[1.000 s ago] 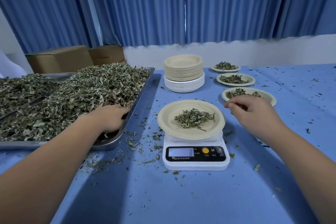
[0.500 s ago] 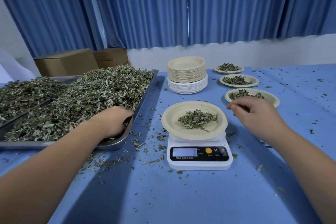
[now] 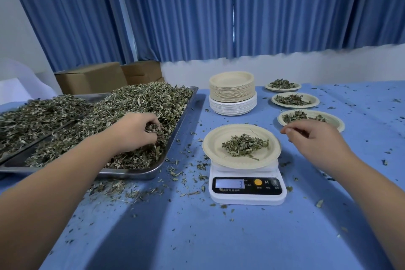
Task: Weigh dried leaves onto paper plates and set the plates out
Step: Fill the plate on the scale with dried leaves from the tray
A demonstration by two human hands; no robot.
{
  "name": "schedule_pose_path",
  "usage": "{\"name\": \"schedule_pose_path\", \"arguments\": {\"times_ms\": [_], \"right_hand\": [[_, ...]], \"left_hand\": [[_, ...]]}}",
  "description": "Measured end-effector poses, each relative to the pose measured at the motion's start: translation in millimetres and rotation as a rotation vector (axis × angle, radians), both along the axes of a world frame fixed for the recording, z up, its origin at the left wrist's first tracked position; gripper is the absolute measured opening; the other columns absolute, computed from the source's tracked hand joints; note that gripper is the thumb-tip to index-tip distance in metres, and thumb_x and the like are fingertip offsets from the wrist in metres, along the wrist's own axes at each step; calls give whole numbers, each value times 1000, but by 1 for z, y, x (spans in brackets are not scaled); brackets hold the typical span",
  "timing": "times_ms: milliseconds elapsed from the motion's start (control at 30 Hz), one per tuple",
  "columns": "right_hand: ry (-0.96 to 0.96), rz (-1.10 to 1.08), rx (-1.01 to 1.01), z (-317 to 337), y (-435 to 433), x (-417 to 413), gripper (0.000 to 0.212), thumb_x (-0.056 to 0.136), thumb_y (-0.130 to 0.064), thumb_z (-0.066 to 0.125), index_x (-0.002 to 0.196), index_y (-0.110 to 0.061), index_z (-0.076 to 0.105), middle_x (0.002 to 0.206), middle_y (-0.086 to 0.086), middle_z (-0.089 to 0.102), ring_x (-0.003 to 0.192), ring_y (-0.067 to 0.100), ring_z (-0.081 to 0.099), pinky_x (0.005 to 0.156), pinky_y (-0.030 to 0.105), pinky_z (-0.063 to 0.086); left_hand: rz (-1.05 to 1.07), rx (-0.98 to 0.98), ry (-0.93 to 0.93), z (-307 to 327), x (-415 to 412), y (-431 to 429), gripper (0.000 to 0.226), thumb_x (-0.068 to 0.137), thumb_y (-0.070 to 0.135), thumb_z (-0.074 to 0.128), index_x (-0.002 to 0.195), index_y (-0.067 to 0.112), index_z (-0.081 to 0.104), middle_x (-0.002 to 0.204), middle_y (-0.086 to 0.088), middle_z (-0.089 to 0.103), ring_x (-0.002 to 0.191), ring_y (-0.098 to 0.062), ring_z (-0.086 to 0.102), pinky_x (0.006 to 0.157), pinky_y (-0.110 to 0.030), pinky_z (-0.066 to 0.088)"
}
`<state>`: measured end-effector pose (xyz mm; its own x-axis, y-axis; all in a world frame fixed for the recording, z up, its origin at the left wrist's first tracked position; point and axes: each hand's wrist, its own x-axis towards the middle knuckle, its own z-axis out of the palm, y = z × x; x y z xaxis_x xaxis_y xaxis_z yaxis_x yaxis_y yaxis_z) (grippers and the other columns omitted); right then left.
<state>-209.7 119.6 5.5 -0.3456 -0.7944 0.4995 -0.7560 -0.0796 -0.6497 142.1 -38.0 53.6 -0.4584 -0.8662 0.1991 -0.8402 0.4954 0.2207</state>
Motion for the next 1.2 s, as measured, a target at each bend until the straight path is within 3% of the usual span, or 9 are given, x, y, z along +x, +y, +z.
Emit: {"name": "schedule_pose_path", "arguments": {"times_ms": [200,333,500,700,833,967,1067,1133,1200], "right_hand": [[-4,-8,-3,1,1,3,19,92,-8,56,88,-13,75,65,-18,59,51,-10,50,49,3,35],[-15,-12,2,1,1,3,20,92,-8,57,87,-15,74,59,-22,57,50,-9,50,48,3,35],[8,-20,9,4,0,3,19,92,-8,57,89,-14,74,67,-19,58,54,-10,49,53,3,35],[54,-22,6,6,1,5,18,91,-4,57,89,-7,75,60,-19,51,56,-17,48,54,0,32],[46,-21,10,4,1,3,17,91,-6,58,90,-8,75,57,-19,48,53,-15,48,53,1,32],[31,-17,10,2,0,1,18,92,-8,57,90,-12,75,64,-18,57,55,-13,49,53,1,33],[23,-5,7,2,-3,-1,19,93,-10,56,91,-14,75,71,-11,64,57,-8,51,53,3,35],[20,6,7,2,-4,-1,18,93,-10,57,90,-13,75,63,-15,61,56,-7,50,52,4,35],[29,19,9,0,-5,-2,18,93,-9,57,89,-13,74,51,-21,57,53,-8,49,50,4,35]], "left_hand": [[27,-19,26,8,0,7,20,87,20,65,105,27,59,69,7,55,47,-11,46,42,-21,31],[23,-7,107,21,-10,12,18,88,20,64,102,30,58,81,1,63,49,-14,50,41,-23,38],[-59,-67,317,45,-37,25,13,86,19,65,94,30,62,77,4,65,40,0,50,35,-12,33],[-235,85,465,53,-90,45,10,84,24,68,89,32,65,80,9,72,72,-5,68,65,-22,53],[-292,215,393,30,-132,56,9,83,24,70,88,30,64,80,8,69,71,-8,66,66,-24,55],[-332,328,340,17,-149,58,17,87,32,70,102,27,62,102,4,67,77,-13,67,63,-26,59],[-314,257,310,19,-144,53,28,88,40,66,112,27,62,111,13,63,79,-1,62,59,-19,53],[-272,202,360,21,-138,47,25,88,40,65,110,28,64,108,12,64,87,-3,62,65,-19,49],[-215,154,416,21,-127,41,19,89,39,64,106,29,66,100,14,65,79,-3,61,63,-14,48]]}}
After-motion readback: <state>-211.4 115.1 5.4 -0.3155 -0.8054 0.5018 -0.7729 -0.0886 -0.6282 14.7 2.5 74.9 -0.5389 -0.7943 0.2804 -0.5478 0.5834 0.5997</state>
